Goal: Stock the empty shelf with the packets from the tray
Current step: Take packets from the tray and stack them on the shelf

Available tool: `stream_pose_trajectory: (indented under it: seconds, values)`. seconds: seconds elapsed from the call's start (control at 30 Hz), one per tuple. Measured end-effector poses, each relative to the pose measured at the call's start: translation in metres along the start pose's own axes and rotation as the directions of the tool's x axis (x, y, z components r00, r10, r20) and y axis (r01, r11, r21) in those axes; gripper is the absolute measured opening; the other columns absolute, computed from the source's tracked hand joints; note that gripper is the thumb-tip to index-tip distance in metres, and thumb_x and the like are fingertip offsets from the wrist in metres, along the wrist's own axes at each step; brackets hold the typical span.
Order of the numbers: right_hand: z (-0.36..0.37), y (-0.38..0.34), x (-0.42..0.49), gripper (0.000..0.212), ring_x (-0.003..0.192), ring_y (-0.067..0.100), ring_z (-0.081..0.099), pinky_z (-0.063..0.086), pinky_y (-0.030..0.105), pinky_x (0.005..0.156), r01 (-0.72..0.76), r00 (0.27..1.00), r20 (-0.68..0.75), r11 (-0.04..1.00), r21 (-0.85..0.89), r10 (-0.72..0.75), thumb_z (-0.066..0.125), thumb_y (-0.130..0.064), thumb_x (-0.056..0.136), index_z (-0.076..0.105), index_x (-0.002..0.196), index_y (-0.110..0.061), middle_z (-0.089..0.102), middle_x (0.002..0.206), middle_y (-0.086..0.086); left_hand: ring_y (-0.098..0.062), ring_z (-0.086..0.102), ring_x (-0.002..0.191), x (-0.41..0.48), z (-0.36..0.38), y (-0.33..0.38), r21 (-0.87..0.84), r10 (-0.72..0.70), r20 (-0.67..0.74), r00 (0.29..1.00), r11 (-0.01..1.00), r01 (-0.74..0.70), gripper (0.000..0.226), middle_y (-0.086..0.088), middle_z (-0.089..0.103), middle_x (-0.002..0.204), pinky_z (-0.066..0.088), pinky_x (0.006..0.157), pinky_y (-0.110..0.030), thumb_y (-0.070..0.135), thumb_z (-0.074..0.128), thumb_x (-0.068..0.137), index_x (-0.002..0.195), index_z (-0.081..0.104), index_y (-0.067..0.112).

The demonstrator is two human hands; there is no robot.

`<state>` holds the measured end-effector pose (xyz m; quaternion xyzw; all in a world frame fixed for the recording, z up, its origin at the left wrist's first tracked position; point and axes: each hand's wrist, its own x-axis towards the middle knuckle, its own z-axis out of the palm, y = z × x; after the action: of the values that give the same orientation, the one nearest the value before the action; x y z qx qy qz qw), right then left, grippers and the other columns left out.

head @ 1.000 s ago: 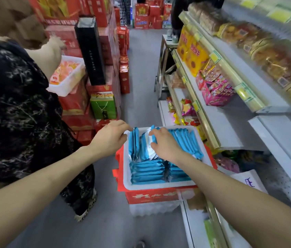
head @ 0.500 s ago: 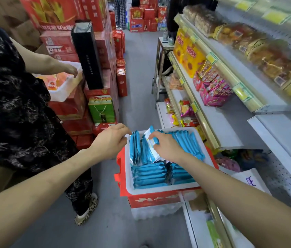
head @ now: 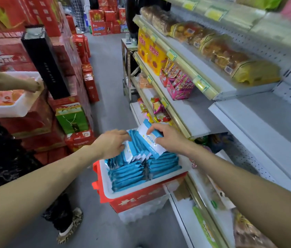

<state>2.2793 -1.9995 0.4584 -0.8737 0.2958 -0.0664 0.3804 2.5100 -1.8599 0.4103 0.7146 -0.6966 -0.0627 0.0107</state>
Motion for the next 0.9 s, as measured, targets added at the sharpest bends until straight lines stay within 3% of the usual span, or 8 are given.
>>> stream_pose_trajectory:
  seconds: [0.1,0.23,0.37,0.53,0.77,0.9]
  values:
    - [-0.014,0.004,-0.016,0.043,0.066,-0.004,0.051,0.034,0.015,0.057,-0.022,0.999,-0.024,1.000,0.012,0.022,0.054,0.002,0.084,0.066,0.103,-0.035,0.057,0.099,-0.017,-0.021,0.048,0.134,0.019,0.006,0.006,0.079,0.104,0.115,0.988,0.990,-0.114,0.052,0.005,0.046,0.153,0.045,0.106,-0.044,0.026,0.056,0.092,0.144,0.051,0.030]
    - [-0.029,0.014,-0.035,0.040,0.058,0.002,0.047,0.034,0.020,0.056,-0.037,0.998,-0.053,0.999,0.029,0.038,0.055,0.004,0.084,0.067,0.103,-0.029,0.055,0.075,-0.036,-0.024,0.047,0.130,0.032,0.016,0.002,0.187,0.156,0.126,0.980,0.966,-0.178,0.054,0.004,0.044,0.153,0.048,0.100,-0.044,0.030,0.059,0.092,0.145,0.048,0.032]
    - [-0.036,0.023,-0.045,0.039,0.057,0.001,0.047,0.034,0.021,0.056,-0.068,0.993,-0.091,0.995,0.070,0.074,0.057,0.004,0.085,0.068,0.102,-0.029,0.054,0.068,-0.032,-0.022,0.047,0.127,0.036,0.013,0.001,0.257,0.178,0.084,0.980,0.947,-0.194,0.051,0.006,0.049,0.146,0.046,0.094,-0.039,0.032,0.062,0.090,0.140,0.051,0.035]
    - [-0.038,0.030,-0.051,0.044,0.061,0.008,0.045,0.037,0.030,0.058,-0.086,0.989,-0.108,0.988,0.132,0.101,0.058,0.002,0.084,0.068,0.099,-0.037,0.053,0.074,-0.008,-0.020,0.043,0.130,0.034,0.007,-0.005,0.327,0.187,0.074,0.980,0.923,-0.201,0.048,0.008,0.052,0.139,0.039,0.099,-0.038,0.028,0.062,0.087,0.134,0.055,0.035]
    - [-0.037,0.028,-0.053,0.043,0.065,0.006,0.053,0.042,0.030,0.059,-0.097,0.990,-0.091,0.983,0.155,0.112,0.058,0.002,0.084,0.069,0.099,-0.036,0.060,0.073,-0.022,-0.016,0.047,0.131,0.032,0.000,-0.014,0.315,0.202,0.152,0.968,0.918,-0.241,0.044,0.013,0.055,0.138,0.036,0.108,-0.036,0.028,0.061,0.089,0.131,0.053,0.036]
    - [-0.037,0.030,-0.052,0.044,0.073,0.023,0.059,0.042,0.036,0.061,-0.085,0.991,-0.084,0.982,0.170,0.100,0.058,0.002,0.084,0.068,0.098,-0.039,0.064,0.085,-0.004,-0.017,0.054,0.124,0.029,0.000,-0.017,0.255,0.229,0.121,0.966,0.933,-0.253,0.041,0.010,0.058,0.135,0.041,0.106,-0.037,0.027,0.062,0.091,0.130,0.052,0.033]
